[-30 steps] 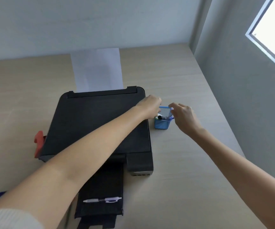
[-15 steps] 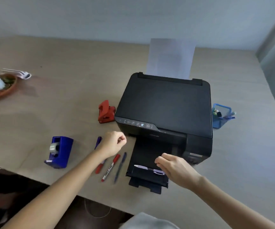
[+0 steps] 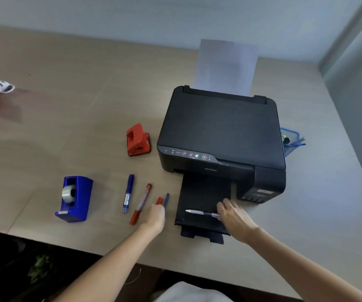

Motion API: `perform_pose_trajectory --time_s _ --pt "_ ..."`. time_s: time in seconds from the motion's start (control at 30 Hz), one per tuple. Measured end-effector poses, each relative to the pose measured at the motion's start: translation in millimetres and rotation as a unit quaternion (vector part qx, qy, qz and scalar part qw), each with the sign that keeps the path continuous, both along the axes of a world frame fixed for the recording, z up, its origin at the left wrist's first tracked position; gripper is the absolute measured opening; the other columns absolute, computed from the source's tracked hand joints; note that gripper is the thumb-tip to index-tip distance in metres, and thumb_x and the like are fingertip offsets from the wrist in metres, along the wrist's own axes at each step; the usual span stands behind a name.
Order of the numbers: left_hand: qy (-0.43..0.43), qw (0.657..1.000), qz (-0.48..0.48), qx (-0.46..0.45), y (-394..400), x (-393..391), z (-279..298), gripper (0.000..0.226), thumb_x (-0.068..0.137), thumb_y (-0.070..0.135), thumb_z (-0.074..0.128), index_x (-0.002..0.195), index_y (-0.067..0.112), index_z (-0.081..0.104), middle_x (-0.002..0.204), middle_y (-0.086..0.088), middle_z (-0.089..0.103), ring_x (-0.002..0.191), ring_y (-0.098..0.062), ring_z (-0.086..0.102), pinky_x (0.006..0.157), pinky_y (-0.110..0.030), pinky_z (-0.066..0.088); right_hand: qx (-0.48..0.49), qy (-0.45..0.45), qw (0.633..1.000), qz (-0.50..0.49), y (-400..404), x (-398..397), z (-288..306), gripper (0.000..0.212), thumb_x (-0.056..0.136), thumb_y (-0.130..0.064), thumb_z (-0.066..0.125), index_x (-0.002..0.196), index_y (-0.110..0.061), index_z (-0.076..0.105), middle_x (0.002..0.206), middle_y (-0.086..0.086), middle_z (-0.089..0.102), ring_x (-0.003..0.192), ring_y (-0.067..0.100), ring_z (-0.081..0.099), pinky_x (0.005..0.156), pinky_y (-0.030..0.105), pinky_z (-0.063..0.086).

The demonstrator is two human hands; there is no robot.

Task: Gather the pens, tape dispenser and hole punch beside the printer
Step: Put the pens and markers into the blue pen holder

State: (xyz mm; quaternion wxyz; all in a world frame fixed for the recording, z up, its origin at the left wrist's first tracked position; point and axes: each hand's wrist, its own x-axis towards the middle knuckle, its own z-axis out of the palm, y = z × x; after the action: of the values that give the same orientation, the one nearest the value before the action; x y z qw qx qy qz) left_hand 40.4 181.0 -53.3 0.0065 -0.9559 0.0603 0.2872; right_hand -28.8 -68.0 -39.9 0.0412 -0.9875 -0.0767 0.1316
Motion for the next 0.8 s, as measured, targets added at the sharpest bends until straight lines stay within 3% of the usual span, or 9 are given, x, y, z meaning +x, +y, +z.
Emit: perform_pose_trajectory --time_s 0.1,0.13,0.2,0.37,0.47,0.53,0.6,0.67,0.8 --pt "-0.018 0.998 0.018 -0.052 3 4 17 0.026 0.096 0.023 0.048 0.099 0.008 0.070 0.089 -0.004 0.072 0.091 -0.020 0.071 0.086 -0.032 0.055 0.003 0.029 0.999 -0.016 -2 -1 6 0.020 0.086 -0.010 0.061 0.101 -0.010 0.047 0.097 0.009 0.059 0.089 0.029 0.058 0.068 0.032 0.043" --pt "-0.021 0.997 0.029 -0.072 7 4 26 0.027 0.096 0.023 0.047 0.098 0.007 0.068 0.088 -0.006 0.071 0.083 -0.020 0.070 0.081 -0.032 0.057 0.023 0.038 0.999 -0.013 0 0 8 0.020 0.087 -0.006 0.059 0.100 -0.010 0.044 0.097 0.009 0.058 0.090 0.029 0.057 0.066 0.031 0.037" --pt "-0.009 0.993 0.039 -0.107 7 10 49 0.024 0.098 0.020 0.044 0.096 0.004 0.061 0.085 -0.008 0.065 0.061 -0.019 0.060 0.053 -0.029 0.049 0.076 0.022 0.997 -0.023 -6 -1 26 0.020 0.087 -0.001 0.054 0.092 -0.013 0.039 0.090 0.007 0.054 0.081 0.026 0.052 0.063 0.028 0.031" --pt "-0.043 0.975 0.049 -0.211 11 40 140 0.028 0.098 0.020 0.043 0.071 0.015 0.046 0.070 -0.017 0.069 0.052 -0.028 0.060 0.053 -0.033 0.049 0.270 -0.120 0.954 -0.050 -32 1 116 0.006 0.097 -0.011 0.045 0.091 -0.013 0.046 0.082 0.002 0.054 0.067 0.020 0.045 0.059 0.029 0.041" --pt "-0.168 0.954 -0.034 -0.247 -35 64 214 0.024 0.096 0.019 0.052 0.073 0.015 0.054 0.061 -0.011 0.064 0.059 -0.032 0.059 0.061 -0.039 0.047 0.289 -0.292 0.900 -0.143 -91 10 154 0.007 0.093 -0.013 0.056 0.089 -0.009 0.059 0.075 0.003 0.064 0.063 0.018 0.054 0.058 0.024 0.042" --pt "-0.221 0.932 -0.062 -0.279 -84 75 242 0.019 0.095 0.023 0.054 0.078 0.014 0.059 0.062 -0.007 0.063 0.055 -0.026 0.056 0.056 -0.035 0.044 0.262 -0.353 0.868 -0.231 -144 18 160 0.007 0.089 -0.014 0.062 0.086 -0.007 0.064 0.068 0.006 0.068 0.058 0.024 0.059 0.057 0.028 0.043" --pt "-0.240 0.913 -0.096 -0.315 -146 88 251 0.017 0.095 0.019 0.054 0.083 0.011 0.064 0.065 -0.006 0.063 0.055 -0.022 0.054 0.053 -0.030 0.038 0.261 -0.349 0.844 -0.311 -196 24 160 0.006 0.087 -0.014 0.064 0.084 -0.008 0.065 0.064 0.009 0.068 0.058 0.031 0.060 0.060 0.031 0.042" --pt "-0.244 0.902 -0.141 -0.328 -215 106 243 0.019 0.096 0.013 0.053 0.091 0.005 0.069 0.075 -0.008 0.065 0.071 -0.028 0.061 0.064 -0.030 0.043 0.264 -0.335 0.831 -0.358 -241 31 155 0.008 0.086 -0.014 0.064 0.081 -0.008 0.064 0.061 0.011 0.066 0.059 0.034 0.059 0.060 0.031 0.040" --pt "-0.216 0.911 -0.199 -0.290 -337 145 195 0.020 0.092 0.006 0.051 0.094 0.000 0.070 0.099 -0.018 0.070 0.093 -0.035 0.064 0.080 -0.038 0.051 0.252 -0.313 0.841 -0.362 -296 59 140 0.010 0.086 -0.015 0.064 0.082 -0.006 0.067 0.062 0.016 0.067 0.062 0.037 0.060 0.062 0.037 0.045"
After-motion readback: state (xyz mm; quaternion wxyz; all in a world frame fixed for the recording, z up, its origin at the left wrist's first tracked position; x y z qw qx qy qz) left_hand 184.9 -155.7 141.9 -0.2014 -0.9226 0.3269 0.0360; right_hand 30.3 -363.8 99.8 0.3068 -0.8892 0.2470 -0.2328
